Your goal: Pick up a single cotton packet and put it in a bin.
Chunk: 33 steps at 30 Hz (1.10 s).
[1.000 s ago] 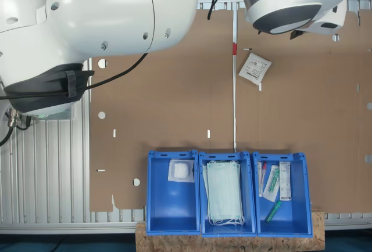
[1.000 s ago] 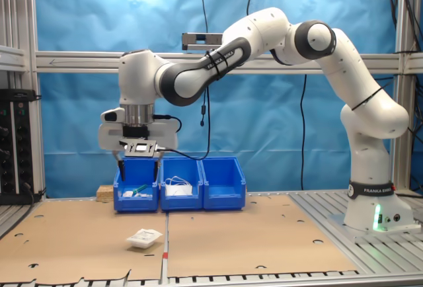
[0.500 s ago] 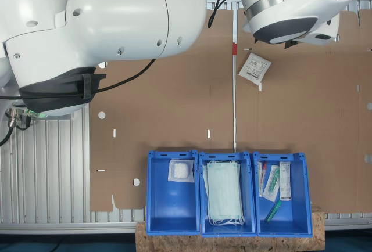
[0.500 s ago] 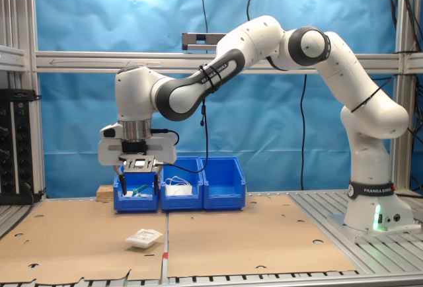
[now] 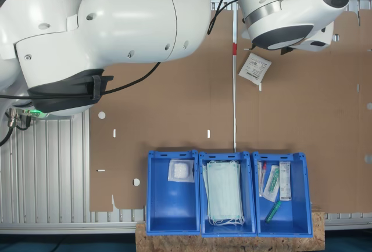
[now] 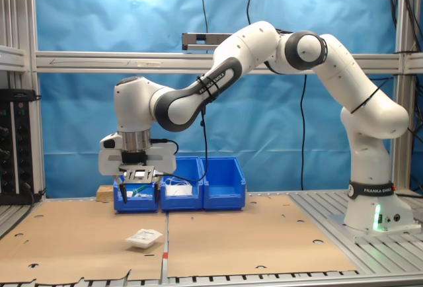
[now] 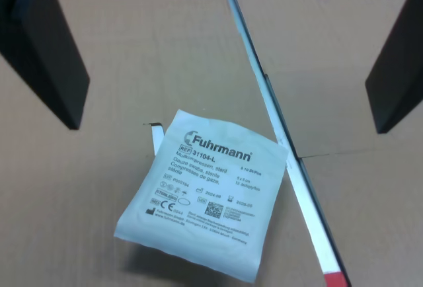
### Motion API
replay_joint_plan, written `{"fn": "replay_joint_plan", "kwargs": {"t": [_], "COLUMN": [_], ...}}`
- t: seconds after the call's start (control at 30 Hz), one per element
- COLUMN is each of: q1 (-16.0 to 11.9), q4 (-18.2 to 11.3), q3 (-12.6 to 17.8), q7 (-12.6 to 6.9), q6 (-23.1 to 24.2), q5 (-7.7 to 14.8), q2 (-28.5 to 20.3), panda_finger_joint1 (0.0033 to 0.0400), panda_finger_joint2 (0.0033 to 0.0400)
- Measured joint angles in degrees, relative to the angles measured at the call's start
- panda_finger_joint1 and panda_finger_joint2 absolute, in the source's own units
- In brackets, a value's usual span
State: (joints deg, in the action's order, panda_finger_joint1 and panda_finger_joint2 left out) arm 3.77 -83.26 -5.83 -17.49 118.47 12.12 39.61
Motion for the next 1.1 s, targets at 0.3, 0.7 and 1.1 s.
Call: {"fn": "replay_joint_plan", "kwargs": {"t": [0.3, 0.7, 1.1], "q1": [0.00, 0.00, 0.00], "q4": [0.08, 0.09, 0.09], "q3": [0.00, 0.00, 0.04], "q7": [0.00, 0.00, 0.00], "q6": [2.47, 4.17, 6.00], "q5": [0.08, 0.13, 0.13], "q2": [1.51, 3.57, 5.09], "panda_finger_joint1": [0.0400, 0.0400, 0.0400], "panda_finger_joint2": [0.0400, 0.0400, 0.0400]}}
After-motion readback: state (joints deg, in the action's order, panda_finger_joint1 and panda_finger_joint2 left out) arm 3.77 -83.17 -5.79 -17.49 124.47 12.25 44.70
